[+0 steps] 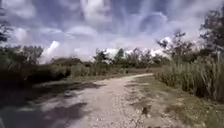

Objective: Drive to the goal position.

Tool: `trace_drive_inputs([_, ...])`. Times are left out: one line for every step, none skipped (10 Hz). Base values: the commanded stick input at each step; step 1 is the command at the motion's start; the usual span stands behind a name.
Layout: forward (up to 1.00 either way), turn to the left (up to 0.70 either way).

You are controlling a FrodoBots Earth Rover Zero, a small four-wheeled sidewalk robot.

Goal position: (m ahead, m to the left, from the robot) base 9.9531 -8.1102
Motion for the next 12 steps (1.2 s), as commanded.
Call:
trace_drive_inputs([1.00,0.00])
trace_drive_inputs([1.00,0.00])
trace_drive_inputs([1.00,0.00])
trace_drive_inputs([1.00,0.00])
trace_drive_inputs([1.00,0.00])
trace_drive_inputs([1.00,0.00])
trace_drive_inputs([1.00,0.00])
trace_drive_inputs([1.00,0.00])
trace_drive_inputs([1.00,0.00])
trace_drive_inputs([1.00,0.00])
trace_drive_inputs([1.00,0.00])
trace_drive_inputs([1.00,0.00])
